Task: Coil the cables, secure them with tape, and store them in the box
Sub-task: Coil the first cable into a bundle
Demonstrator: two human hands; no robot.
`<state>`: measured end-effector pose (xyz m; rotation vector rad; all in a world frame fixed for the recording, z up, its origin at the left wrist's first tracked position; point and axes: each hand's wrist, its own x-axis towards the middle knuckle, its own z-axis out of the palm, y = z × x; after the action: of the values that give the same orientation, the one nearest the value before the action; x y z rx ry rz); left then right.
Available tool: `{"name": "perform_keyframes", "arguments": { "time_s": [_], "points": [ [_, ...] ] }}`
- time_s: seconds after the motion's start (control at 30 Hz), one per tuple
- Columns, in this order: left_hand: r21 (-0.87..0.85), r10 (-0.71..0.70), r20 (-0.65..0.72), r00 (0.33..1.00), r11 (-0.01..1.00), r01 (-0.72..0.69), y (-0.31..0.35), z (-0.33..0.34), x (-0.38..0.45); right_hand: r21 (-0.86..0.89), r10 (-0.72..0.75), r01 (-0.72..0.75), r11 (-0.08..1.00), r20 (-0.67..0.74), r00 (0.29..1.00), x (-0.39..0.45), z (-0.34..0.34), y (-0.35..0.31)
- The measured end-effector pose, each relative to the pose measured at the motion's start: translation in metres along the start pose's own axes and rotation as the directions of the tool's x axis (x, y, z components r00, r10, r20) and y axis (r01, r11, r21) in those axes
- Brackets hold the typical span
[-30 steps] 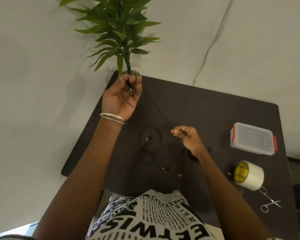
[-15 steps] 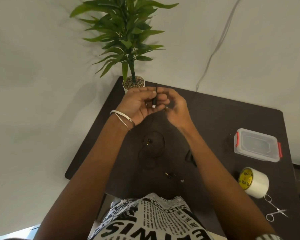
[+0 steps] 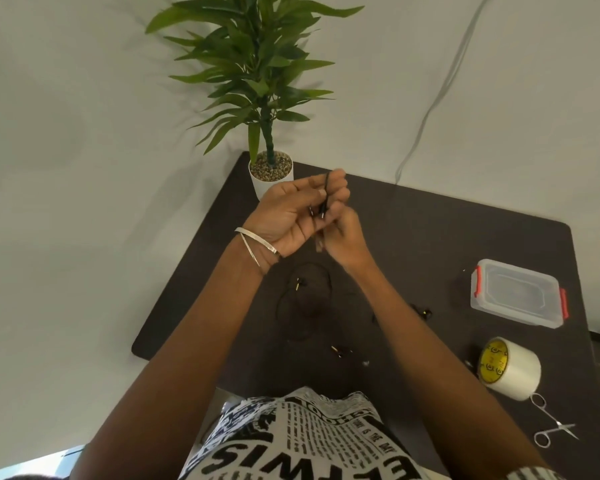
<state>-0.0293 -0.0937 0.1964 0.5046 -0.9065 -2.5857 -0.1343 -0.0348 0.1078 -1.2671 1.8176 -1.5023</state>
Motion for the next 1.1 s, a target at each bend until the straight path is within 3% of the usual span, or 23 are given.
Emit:
{"name": "perform_keyframes", "arguments": {
  "time_s": [0.1, 0.17, 0.27, 0.37, 0.43, 0.5, 0.7, 0.87, 0.97, 1.1],
  "points": [
    [-0.171, 0.111, -0.021, 0.994, 0.979, -0.113, 0.006, 0.001, 0.007, -0.091, -0.035, 0.047, 0.995, 0.129, 0.991, -0.023, 0.019, 0.0],
    [-0.127, 0.194, -0.071, 0.978, 0.971, -0.202, 0.012, -0.003, 0.012, -0.135, -0.038, 0.071, 0.988, 0.233, 0.972, -0.042, 0.025, 0.006],
    [0.29, 0.335, -0.221, 0.916, 0.919, -0.266, 0.01, -0.023, 0.018, -0.181, -0.023, 0.084, 0.98, 0.313, 0.95, -0.059, 0.014, 0.011],
    [0.666, 0.424, -0.25, 0.87, 0.728, -0.163, -0.006, -0.051, 0.019, -0.221, -0.06, 0.156, 0.963, 0.386, 0.921, -0.064, -0.008, -0.002],
    [0.783, 0.421, -0.224, 0.879, 0.614, -0.094, -0.019, -0.067, 0.016, -0.258, -0.067, 0.185, 0.948, 0.407, 0.911, -0.062, -0.026, -0.013],
    [0.826, 0.376, -0.201, 0.904, 0.562, -0.05, -0.028, -0.077, 0.013, -0.283, -0.06, 0.186, 0.941, 0.4, 0.914, -0.059, -0.044, -0.022],
    [0.696, 0.11, -0.115, 0.987, 0.718, 0.001, -0.038, -0.065, -0.003, -0.261, -0.036, 0.111, 0.959, 0.274, 0.961, -0.038, -0.088, -0.04],
    [0.559, -0.16, 0.131, 0.978, 0.827, 0.06, -0.048, -0.051, -0.015, -0.085, -0.019, 0.033, 0.996, 0.157, 0.987, -0.008, -0.093, -0.041],
    [0.366, -0.165, 0.253, 0.953, 0.928, 0.063, -0.052, -0.04, -0.019, 0.032, 0.01, -0.013, 0.999, 0.107, 0.994, 0.006, -0.085, -0.029],
    [0.14, -0.065, 0.217, 0.974, 0.99, 0.035, -0.048, -0.034, -0.019, 0.054, 0.082, -0.091, 0.994, 0.148, 0.986, -0.001, -0.065, 0.0]
  ]
}}
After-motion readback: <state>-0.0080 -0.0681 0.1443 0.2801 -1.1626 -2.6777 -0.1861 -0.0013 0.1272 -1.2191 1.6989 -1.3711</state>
